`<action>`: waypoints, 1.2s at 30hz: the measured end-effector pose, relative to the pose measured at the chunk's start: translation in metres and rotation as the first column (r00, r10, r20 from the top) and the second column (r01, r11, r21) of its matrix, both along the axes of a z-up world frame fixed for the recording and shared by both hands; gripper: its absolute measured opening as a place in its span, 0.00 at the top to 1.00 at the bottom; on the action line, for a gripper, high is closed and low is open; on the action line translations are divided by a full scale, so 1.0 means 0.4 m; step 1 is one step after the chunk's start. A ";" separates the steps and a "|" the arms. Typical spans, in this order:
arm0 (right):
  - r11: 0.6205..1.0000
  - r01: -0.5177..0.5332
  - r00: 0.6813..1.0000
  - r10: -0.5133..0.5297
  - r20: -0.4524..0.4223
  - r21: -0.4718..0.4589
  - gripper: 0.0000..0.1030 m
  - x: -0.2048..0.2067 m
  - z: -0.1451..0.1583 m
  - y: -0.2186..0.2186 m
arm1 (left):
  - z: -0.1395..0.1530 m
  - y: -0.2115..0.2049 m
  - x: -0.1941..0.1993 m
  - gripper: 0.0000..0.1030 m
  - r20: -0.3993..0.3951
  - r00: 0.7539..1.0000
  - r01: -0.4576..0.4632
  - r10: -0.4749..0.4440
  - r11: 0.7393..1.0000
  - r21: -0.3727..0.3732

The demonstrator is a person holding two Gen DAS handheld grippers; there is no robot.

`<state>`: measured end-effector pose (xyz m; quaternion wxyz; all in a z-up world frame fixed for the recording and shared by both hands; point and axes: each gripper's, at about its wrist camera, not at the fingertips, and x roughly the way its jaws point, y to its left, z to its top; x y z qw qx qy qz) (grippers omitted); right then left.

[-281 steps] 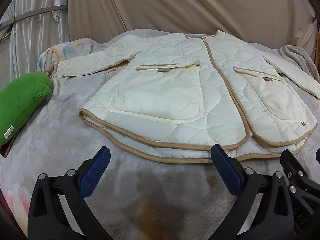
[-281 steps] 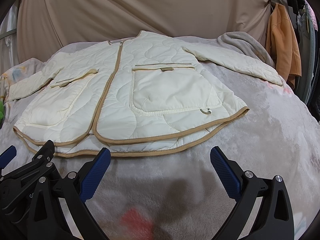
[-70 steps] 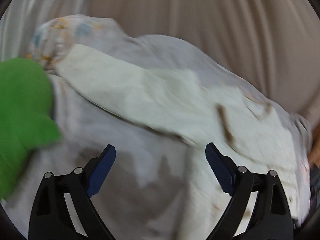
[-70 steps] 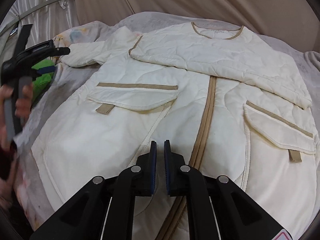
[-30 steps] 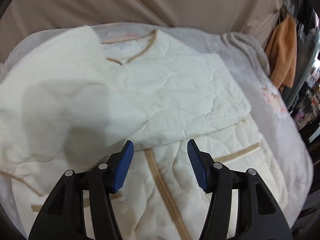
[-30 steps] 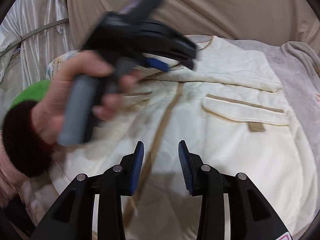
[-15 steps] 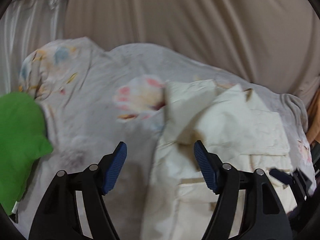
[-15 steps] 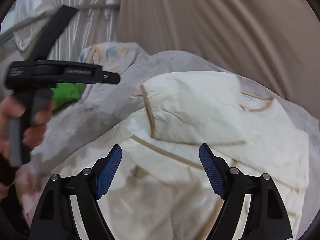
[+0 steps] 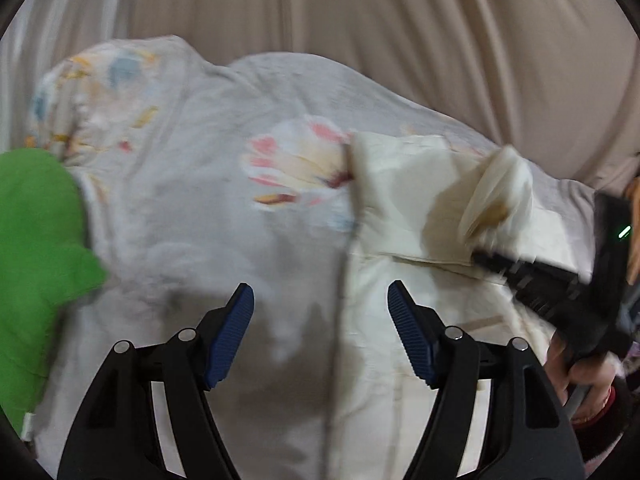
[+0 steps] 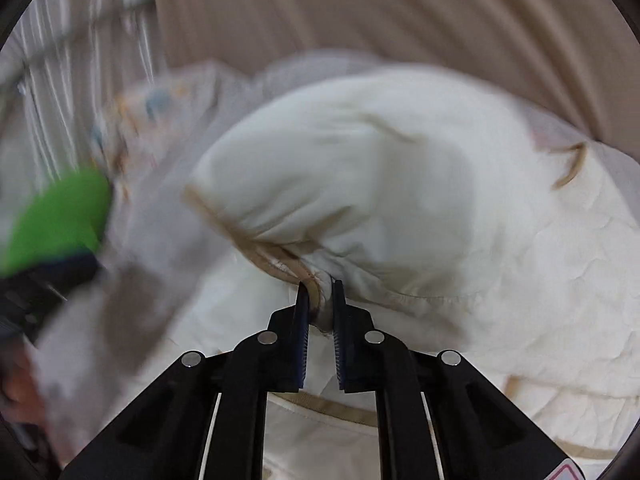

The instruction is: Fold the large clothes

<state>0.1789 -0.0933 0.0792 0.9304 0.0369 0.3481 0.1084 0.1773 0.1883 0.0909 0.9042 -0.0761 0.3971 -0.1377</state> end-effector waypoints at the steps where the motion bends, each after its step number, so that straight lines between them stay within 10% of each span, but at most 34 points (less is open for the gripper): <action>1: 0.999 0.009 0.999 -0.011 0.045 0.039 0.91 -0.026 0.042 -0.037 | -0.003 -0.019 0.007 0.35 -0.020 0.999 0.036 -0.037 0.999 -0.040; 6: 0.960 0.219 0.956 -0.247 0.158 0.177 0.90 -0.155 0.159 -0.329 | -0.045 -0.149 0.065 0.35 -0.123 0.968 0.179 -0.217 0.947 -0.265; 14: 0.868 0.475 0.879 -0.459 -0.128 0.146 0.82 -0.163 -0.106 -0.640 | -0.158 -0.241 0.199 0.35 -0.260 0.964 -0.019 -0.062 0.954 -0.298; 16: 0.866 0.444 0.896 -0.427 -0.123 0.229 0.73 -0.179 -0.121 -0.664 | -0.159 -0.228 0.212 0.35 -0.245 0.969 -0.075 0.004 0.957 -0.281; 18: 0.859 0.428 0.902 -0.423 -0.084 0.281 0.38 -0.194 -0.114 -0.678 | -0.156 -0.215 0.226 0.35 -0.235 0.971 -0.112 0.046 0.954 -0.277; 22: 0.845 0.405 0.910 -0.409 -0.067 0.349 0.33 -0.169 -0.098 -0.709 | -0.165 -0.211 0.268 0.46 -0.254 0.962 -0.173 0.105 0.949 -0.262; 23: 0.831 0.427 0.902 -0.419 -0.105 0.357 0.36 -0.142 -0.109 -0.719 | -0.163 -0.212 0.272 0.51 -0.246 0.961 -0.183 0.124 0.954 -0.237; 26: 0.827 0.453 0.891 -0.412 -0.189 0.333 0.91 -0.095 -0.107 -0.715 | -0.132 -0.218 0.271 0.83 -0.183 0.966 -0.215 0.185 0.963 -0.160; 29: 0.882 0.274 0.949 -0.313 0.042 0.384 0.94 -0.170 0.007 -0.638 | -0.089 -0.194 0.249 0.89 -0.109 0.967 -0.246 0.230 0.957 -0.155; 32: 0.910 0.212 0.937 -0.293 0.191 0.357 0.96 -0.232 0.055 -0.609 | -0.096 -0.194 0.243 0.90 -0.078 0.968 -0.244 0.237 0.964 -0.100; 36: 0.870 0.447 0.894 -0.429 -0.127 0.208 1.00 -0.115 -0.144 -0.689 | -0.170 -0.231 0.259 0.90 -0.079 0.969 -0.231 0.233 0.973 0.029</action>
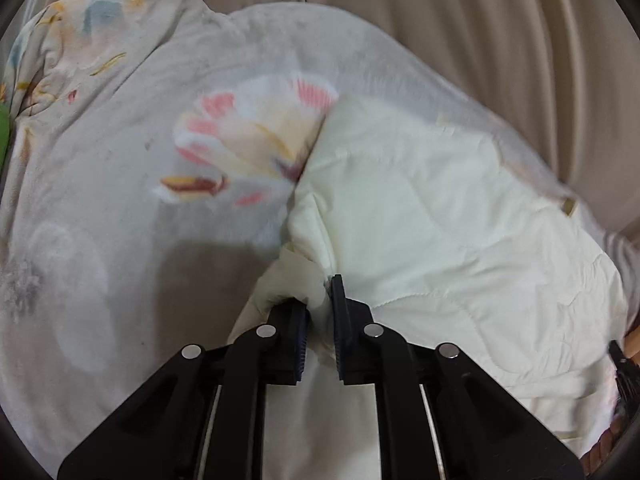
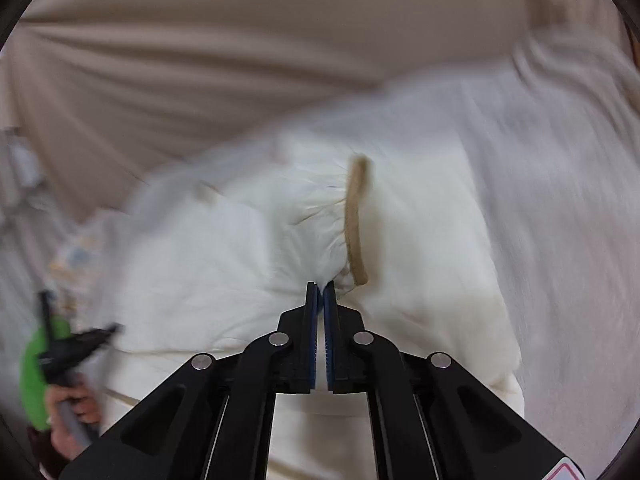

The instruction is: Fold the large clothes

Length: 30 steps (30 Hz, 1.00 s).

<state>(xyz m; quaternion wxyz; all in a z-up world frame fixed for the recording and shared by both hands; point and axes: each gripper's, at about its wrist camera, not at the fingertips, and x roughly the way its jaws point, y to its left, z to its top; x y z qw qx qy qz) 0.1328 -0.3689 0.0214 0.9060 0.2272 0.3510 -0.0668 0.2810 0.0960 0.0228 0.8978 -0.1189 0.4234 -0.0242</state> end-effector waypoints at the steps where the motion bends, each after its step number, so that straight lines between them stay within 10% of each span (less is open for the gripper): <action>1: 0.998 0.033 0.997 -0.030 -0.069 0.047 1.00 0.012 -0.058 -0.030 | -0.006 -0.012 -0.004 0.89 0.020 1.000 -0.001 0.000 0.999 0.044; 3: 0.986 0.063 0.998 -0.058 -0.039 0.154 1.00 -0.015 -0.075 -0.070 | -0.003 -0.024 -0.012 0.88 0.040 0.999 -0.001 -0.003 0.995 0.096; 10: 0.988 0.155 0.988 -0.155 0.008 0.011 0.96 -0.125 0.015 -0.077 | 0.051 0.027 -0.081 0.84 0.040 0.994 0.094 -0.098 0.992 0.079; 19: 0.978 -0.101 0.990 0.117 0.076 -0.181 0.90 0.037 0.148 0.168 | 0.252 -0.061 -0.122 0.65 0.264 0.951 0.120 -0.161 0.979 0.165; 25: 0.956 -0.137 0.990 0.137 -0.017 -0.258 0.91 0.166 0.075 0.241 | 0.141 -0.207 0.050 0.65 0.166 0.961 0.161 -0.220 0.938 0.308; 30: 0.987 -0.014 0.998 0.005 -0.058 -0.159 1.00 0.168 -0.012 0.048 | 0.002 -0.172 0.144 0.55 0.086 0.982 0.136 -0.170 0.942 0.305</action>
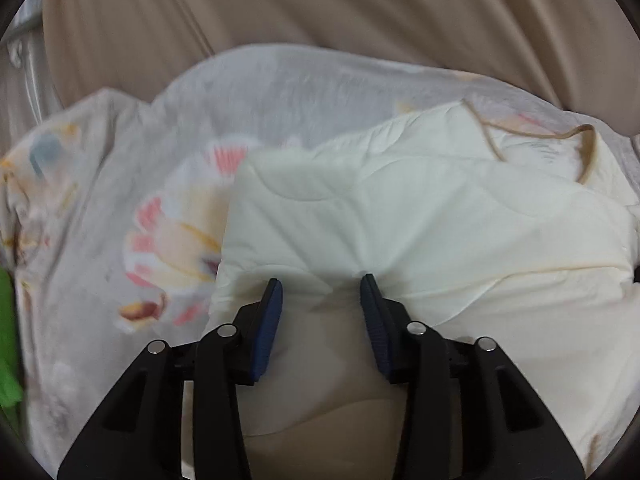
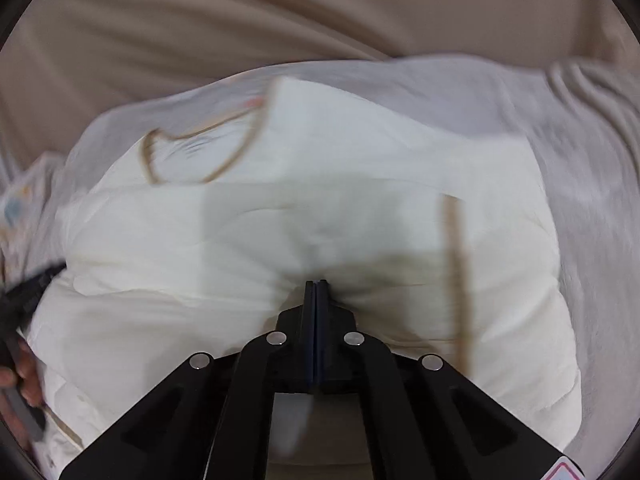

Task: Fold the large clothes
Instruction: 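Open both grippers and release the folded jacket side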

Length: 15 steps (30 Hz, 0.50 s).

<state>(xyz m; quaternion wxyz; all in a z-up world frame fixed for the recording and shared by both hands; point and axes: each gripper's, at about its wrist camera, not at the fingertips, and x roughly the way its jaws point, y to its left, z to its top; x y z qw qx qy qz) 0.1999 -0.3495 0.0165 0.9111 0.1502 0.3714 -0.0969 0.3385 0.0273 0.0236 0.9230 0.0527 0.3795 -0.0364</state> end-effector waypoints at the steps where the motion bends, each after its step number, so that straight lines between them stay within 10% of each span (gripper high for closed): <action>1: 0.999 0.013 1.000 -0.014 0.009 0.037 1.00 -0.011 -0.004 -0.029 | -0.004 0.012 0.004 0.52 -0.005 1.000 -0.006 0.006 1.000 -0.020; 15: 0.998 -0.005 0.996 -0.001 0.090 0.068 0.90 -0.217 0.080 -0.018 | 0.073 0.083 -0.158 0.46 0.035 0.999 0.017 -0.016 0.999 -0.038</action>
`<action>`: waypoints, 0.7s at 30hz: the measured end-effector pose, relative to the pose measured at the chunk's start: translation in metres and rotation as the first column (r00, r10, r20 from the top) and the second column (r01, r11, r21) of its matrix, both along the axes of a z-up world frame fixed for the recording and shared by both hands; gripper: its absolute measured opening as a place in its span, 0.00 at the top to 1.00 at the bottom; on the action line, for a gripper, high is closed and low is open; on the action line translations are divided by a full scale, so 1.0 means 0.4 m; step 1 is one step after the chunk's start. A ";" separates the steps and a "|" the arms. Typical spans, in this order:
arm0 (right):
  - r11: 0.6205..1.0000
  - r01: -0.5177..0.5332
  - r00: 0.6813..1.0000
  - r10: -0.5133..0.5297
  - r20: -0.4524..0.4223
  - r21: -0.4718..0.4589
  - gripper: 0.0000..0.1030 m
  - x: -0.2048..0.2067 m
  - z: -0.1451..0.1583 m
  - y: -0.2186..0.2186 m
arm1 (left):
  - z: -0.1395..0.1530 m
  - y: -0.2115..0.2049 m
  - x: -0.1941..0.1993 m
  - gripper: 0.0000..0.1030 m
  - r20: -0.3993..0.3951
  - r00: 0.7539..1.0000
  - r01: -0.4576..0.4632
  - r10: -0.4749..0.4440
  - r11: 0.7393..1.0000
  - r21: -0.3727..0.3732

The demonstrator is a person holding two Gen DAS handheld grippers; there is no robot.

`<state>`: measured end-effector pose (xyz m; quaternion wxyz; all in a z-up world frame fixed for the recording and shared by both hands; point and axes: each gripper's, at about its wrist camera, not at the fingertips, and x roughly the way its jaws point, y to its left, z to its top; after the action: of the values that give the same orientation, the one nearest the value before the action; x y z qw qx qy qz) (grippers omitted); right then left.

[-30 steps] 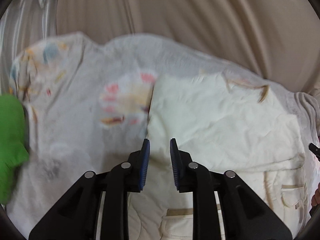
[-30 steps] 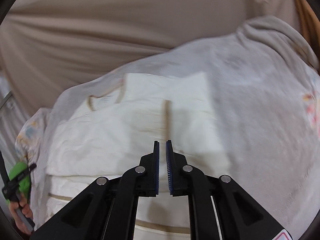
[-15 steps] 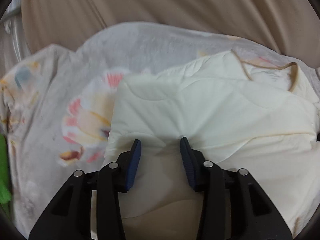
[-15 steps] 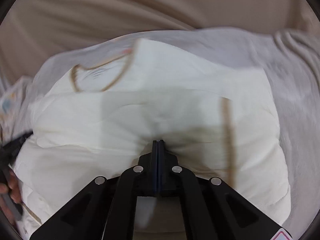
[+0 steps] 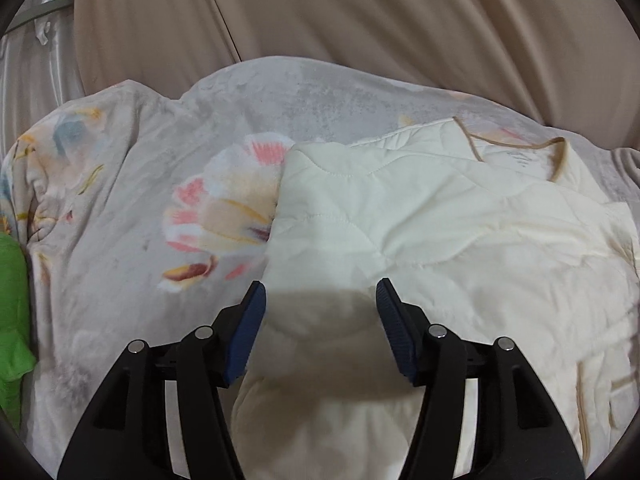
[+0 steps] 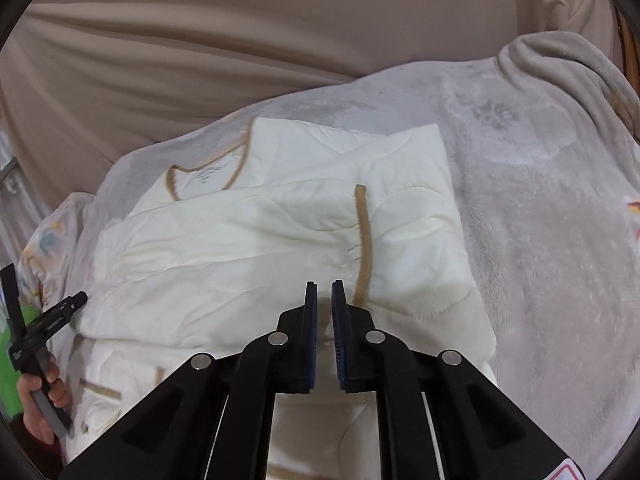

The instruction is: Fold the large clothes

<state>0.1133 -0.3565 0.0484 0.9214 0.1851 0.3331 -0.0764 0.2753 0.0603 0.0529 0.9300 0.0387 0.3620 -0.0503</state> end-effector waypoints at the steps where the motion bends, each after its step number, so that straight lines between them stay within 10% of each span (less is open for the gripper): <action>1: 1.000 -0.009 1.000 0.009 0.006 0.012 0.90 -0.001 0.009 0.005 | 0.011 0.000 -0.005 0.46 -0.003 1.000 0.002 -0.002 1.000 -0.007; 10: 0.987 -0.152 0.988 0.153 0.013 -0.056 0.90 0.189 0.092 0.186 | 0.111 -0.133 0.078 0.32 -0.001 0.997 0.073 -0.073 0.993 -0.097; 18: 0.964 -0.194 0.977 0.174 -0.123 -0.184 0.93 0.396 -0.007 0.223 | -0.016 -0.246 0.275 0.23 -0.108 0.993 0.046 -0.043 0.999 0.029; 21: 0.974 -0.203 0.972 0.188 -0.144 -0.100 1.00 0.415 -0.070 0.146 | -0.061 -0.225 0.295 0.11 -0.103 0.993 0.052 -0.049 0.998 0.021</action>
<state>0.2793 -0.2983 0.0203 0.9091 0.0931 0.4056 -0.0163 0.3932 -0.0296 0.0285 0.9082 0.0564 0.4086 -0.0714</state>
